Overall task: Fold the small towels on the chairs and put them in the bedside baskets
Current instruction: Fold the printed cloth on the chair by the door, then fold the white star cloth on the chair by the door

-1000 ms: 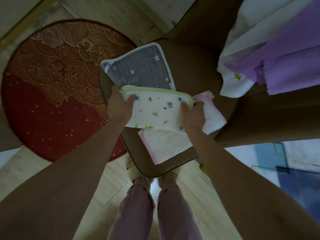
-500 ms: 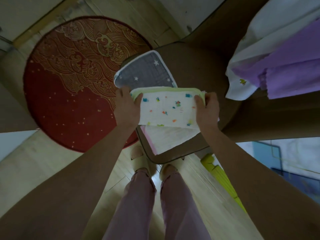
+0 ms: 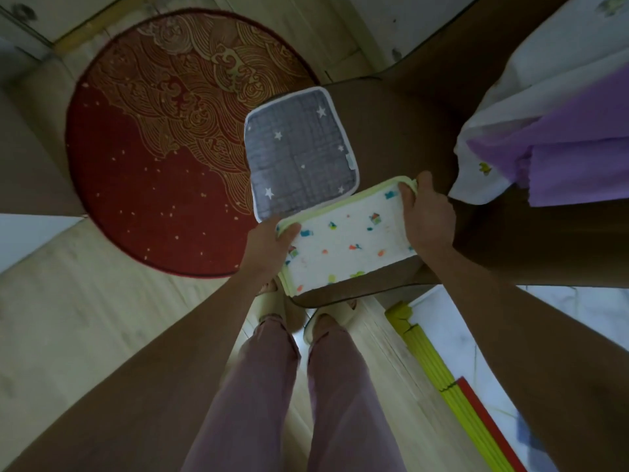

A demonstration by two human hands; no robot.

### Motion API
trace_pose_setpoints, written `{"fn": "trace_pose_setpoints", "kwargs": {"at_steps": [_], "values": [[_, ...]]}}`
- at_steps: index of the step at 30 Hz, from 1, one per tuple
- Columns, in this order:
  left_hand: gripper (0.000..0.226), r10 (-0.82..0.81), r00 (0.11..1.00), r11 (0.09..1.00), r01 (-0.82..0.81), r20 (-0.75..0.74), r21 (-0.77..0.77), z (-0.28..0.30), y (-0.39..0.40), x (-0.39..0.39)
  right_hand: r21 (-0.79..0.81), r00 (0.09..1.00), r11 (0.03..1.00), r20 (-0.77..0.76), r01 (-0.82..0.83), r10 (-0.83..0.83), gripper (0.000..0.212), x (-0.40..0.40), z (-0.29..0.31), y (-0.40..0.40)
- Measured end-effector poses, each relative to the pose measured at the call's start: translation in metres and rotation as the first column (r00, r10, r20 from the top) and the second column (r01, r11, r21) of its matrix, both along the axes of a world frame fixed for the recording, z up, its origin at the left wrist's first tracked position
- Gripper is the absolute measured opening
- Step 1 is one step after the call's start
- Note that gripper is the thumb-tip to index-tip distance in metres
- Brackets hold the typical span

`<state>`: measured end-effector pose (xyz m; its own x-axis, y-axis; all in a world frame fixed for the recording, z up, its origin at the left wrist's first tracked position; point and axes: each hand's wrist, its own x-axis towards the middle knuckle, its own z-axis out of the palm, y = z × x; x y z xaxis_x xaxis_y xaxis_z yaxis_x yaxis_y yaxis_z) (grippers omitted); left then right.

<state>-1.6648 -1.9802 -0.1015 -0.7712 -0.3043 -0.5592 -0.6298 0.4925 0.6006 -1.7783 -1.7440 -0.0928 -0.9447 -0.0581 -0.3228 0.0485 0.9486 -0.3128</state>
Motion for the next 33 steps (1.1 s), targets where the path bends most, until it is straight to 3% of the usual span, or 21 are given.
{"fn": "trace_pose_setpoints", "kwargs": {"at_steps": [8,10,12,15,17,19,23,30,33], "values": [[0.041,0.008,1.0,0.992,-0.004,0.03,-0.123,-0.033,0.019,-0.002,0.105,0.996,0.99,0.004,-0.093,0.093,0.041,-0.01,-0.04,0.008],[0.046,-0.021,0.998,0.968,0.033,0.052,-0.25,-0.033,0.024,-0.001,0.119,0.997,0.99,-0.025,-0.072,0.076,0.04,-0.008,-0.048,0.009],[0.045,-0.042,0.998,0.911,0.022,-0.039,-0.413,-0.028,0.028,0.003,0.176,0.98,0.98,-0.155,-0.095,0.123,0.04,-0.004,-0.053,0.009],[0.045,-0.34,0.906,0.781,0.122,-0.253,-0.613,-0.026,0.035,0.011,0.112,0.903,0.939,-0.26,-0.325,0.343,0.047,0.007,-0.052,-0.003],[0.051,-0.568,0.796,0.699,0.331,-0.211,-0.633,-0.035,0.042,0.021,0.083,0.784,0.809,-0.207,-0.582,0.585,0.054,0.016,-0.06,-0.007],[0.06,-0.657,0.748,0.635,0.48,-0.096,-0.605,-0.049,0.05,0.028,0.113,0.702,0.71,-0.109,-0.695,0.704,0.059,0.022,-0.074,-0.001],[0.072,-0.647,0.759,0.607,0.569,0.072,-0.554,-0.074,0.058,0.023,0.14,0.754,0.745,0.02,-0.653,0.657,0.065,0.017,-0.089,0.02],[0.075,-0.77,0.636,0.539,0.69,0.048,-0.483,-0.067,0.087,-0.016,0.192,0.864,0.842,0.113,-0.504,0.491,0.073,0.011,-0.079,0.059],[0.065,-0.708,0.697,0.652,0.586,-0.113,-0.481,-0.049,0.083,-0.026,0.089,0.91,0.907,-0.008,-0.412,0.414,0.068,0.003,-0.065,0.047]]}}
